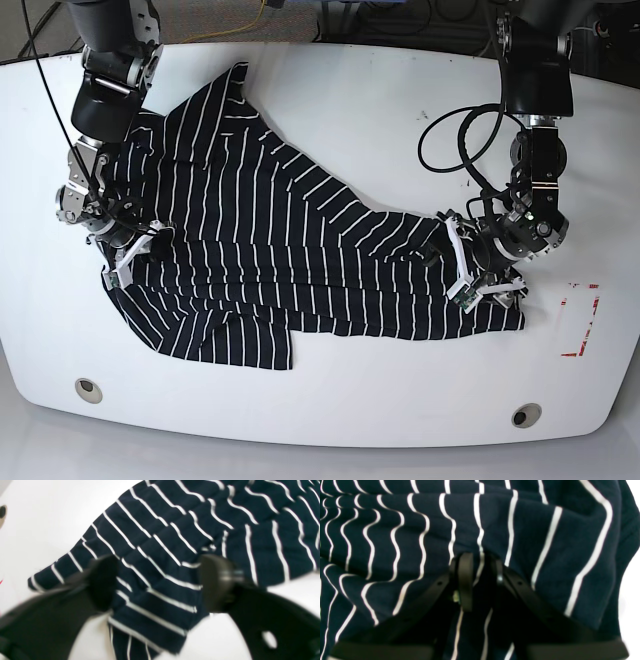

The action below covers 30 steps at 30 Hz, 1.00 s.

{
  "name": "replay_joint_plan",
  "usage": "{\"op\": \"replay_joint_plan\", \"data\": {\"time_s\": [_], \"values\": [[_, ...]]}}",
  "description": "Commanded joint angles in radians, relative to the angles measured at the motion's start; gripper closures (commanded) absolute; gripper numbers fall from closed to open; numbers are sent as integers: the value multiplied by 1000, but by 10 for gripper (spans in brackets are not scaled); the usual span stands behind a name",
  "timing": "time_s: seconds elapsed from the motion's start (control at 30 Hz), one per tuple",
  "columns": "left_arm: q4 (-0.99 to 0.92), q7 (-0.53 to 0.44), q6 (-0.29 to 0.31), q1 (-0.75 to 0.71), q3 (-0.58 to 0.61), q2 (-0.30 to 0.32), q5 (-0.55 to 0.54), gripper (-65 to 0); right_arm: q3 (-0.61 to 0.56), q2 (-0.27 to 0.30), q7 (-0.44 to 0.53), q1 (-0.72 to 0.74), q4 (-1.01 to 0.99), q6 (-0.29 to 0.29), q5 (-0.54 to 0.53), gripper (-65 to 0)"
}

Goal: Layout the t-shirt on the table in an organized manner, then fold the t-shirt properly
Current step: 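Grasp fabric with the left gripper and lift it slightly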

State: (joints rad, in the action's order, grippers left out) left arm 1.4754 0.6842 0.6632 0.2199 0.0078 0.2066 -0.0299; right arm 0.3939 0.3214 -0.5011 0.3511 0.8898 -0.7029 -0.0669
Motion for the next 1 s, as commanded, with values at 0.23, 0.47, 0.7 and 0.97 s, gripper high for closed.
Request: {"op": "replay_joint_plan", "data": {"time_s": [0.23,0.47,0.7,0.97], "values": [[113,44,-6,-75,2,46,51,-510,3,11,-12,12,13,5,6,-121],[117,44,2,-126,5,46,157,-510,3,8,-12,-2,15,5,6,-121],[117,44,22,-130,50,70,169,-510,3,-5,-12,-8,15,5,6,-121],[117,41,22,-122,79,80,213,-510,3,-11,-12,-24,16,5,6,-121]]}}
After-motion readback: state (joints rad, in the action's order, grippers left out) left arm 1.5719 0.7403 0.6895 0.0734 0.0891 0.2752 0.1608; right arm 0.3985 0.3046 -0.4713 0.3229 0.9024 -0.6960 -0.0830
